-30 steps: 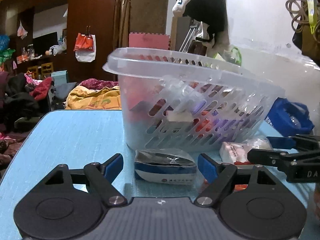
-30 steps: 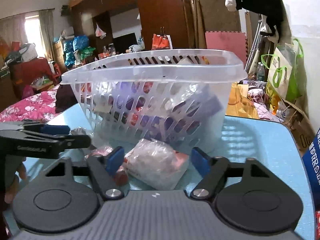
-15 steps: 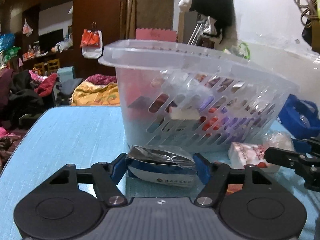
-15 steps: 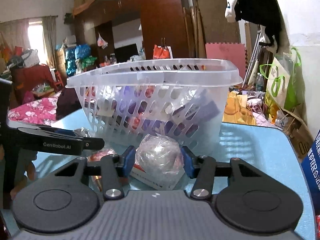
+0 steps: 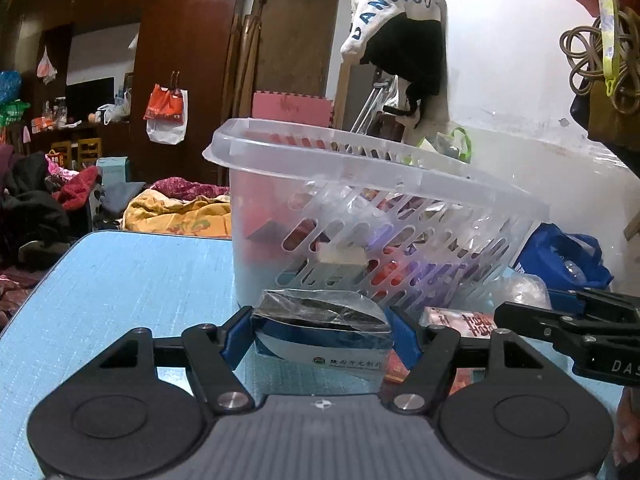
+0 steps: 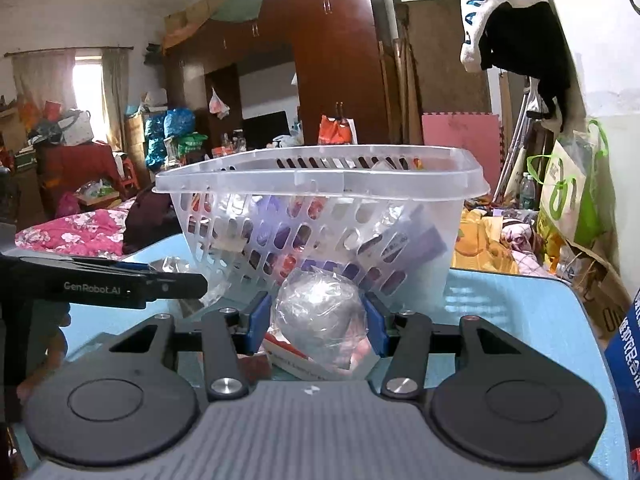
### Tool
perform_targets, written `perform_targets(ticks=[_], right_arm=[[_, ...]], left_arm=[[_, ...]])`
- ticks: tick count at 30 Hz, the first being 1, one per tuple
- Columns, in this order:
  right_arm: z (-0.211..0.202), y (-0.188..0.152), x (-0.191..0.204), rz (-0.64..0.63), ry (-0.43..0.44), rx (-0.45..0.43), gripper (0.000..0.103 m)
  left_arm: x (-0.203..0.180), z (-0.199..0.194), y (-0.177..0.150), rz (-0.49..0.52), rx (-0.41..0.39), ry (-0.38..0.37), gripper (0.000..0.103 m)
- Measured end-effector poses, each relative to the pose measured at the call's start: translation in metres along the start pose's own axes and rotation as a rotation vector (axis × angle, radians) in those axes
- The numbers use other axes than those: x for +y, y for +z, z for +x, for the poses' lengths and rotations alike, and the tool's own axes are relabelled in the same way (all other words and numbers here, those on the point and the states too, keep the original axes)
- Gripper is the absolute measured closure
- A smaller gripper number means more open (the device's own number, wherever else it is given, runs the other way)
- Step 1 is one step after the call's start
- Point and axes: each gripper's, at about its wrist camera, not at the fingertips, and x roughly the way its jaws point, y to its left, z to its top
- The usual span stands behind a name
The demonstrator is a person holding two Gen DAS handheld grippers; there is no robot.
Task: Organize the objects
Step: 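Grasp the blue-white box with the left gripper while the right grasps a clear bagged item, then carry both items over the white basket and open both grippers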
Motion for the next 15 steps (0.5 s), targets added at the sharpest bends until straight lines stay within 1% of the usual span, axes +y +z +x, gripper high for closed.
perform_targets(ticks=[3,7,12,15], right_arm=[[-0.001,0.001,-0.002,0.005,0.005,-0.008,0.05],[-0.007,-0.002,0.002,-0.005,-0.017,-0.037,0.05],[-0.015,-0.001,0.01,-0.029,-0.044,-0.058,0.05],[-0.024,0.002,0.014,-0.038,-0.049,-0.081,0.05]], left_arm=[[-0.002,-0.003,-0.001,0.017,-0.018,-0.015,0.029],[-0.007,-0.01,-0.002,0.044,-0.052,-0.037,0.029],[-0.007,-0.015,-0.001,0.053,-0.048,-0.068,0.029],[-0.007,-0.032,-0.002,0.059,-0.096,-0.077,0.029]])
